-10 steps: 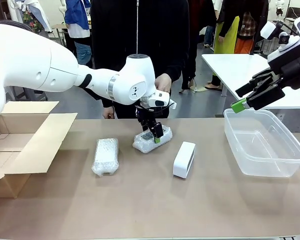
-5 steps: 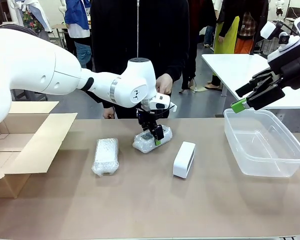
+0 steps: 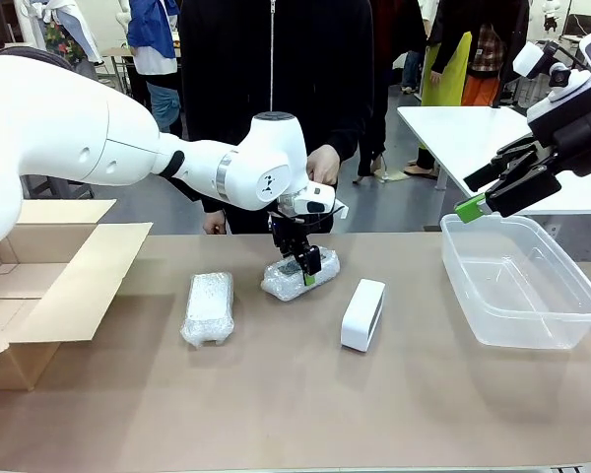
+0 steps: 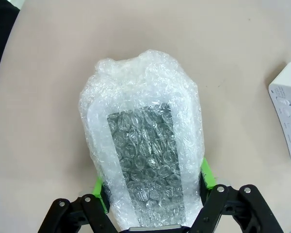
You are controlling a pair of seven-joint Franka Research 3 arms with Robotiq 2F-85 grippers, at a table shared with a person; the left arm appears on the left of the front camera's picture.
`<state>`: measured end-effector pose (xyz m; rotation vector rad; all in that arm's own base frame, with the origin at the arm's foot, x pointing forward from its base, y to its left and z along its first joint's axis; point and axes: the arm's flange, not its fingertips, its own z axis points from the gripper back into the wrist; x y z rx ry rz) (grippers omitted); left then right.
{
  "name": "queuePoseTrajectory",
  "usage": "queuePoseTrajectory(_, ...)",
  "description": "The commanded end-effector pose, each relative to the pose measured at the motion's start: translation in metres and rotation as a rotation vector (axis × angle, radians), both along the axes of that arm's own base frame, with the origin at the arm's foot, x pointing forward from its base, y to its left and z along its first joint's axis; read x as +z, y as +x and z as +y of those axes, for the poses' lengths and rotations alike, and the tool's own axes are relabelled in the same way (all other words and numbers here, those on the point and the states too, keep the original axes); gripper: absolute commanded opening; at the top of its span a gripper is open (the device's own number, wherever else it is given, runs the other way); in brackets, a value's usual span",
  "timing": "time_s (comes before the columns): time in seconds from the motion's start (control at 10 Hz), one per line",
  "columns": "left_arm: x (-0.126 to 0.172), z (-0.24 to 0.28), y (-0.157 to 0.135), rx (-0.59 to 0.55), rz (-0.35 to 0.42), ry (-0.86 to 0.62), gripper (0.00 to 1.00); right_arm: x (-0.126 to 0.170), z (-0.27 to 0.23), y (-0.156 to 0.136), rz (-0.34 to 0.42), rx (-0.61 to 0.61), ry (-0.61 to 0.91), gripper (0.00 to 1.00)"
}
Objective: Separate and place wrapped and unwrapped clocks.
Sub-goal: Pick up the Digital clock indicated by the person.
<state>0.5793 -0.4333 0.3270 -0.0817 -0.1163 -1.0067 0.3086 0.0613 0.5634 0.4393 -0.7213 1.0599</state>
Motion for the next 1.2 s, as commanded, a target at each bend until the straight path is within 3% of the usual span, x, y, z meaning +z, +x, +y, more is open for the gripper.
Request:
queuePoseTrajectory(0.0, 0.008, 0.002, 0.004, 0.039, 0.001, 0.018, 0.66, -0.001, 0.001, 0.002, 0.003, 0.015, 0.018, 1.00)
queuePoseTrajectory(0.2, 0.048, 0.032, -0.004, 0.145, -0.014, -0.015, 0.66, -0.001, 0.001, 0.002, 0.003, 0.015, 0.018, 1.00)
queuePoseTrajectory(0.7, 0.187, 0.076, -0.076, 0.295, -0.097, -0.105, 0.66, -0.001, 0.001, 0.002, 0.003, 0.015, 0.018, 1.00)
queuePoseTrajectory(0.9, 0.215, 0.079, -0.107, 0.190, -0.114, -0.169, 0.66, -0.001, 0.001, 0.002, 0.003, 0.015, 0.018, 1.00)
queuePoseTrajectory(1.1, 0.223, 0.082, -0.117, 0.228, -0.165, -0.161, 0.66, -0.001, 0.001, 0.002, 0.003, 0.015, 0.018, 1.00)
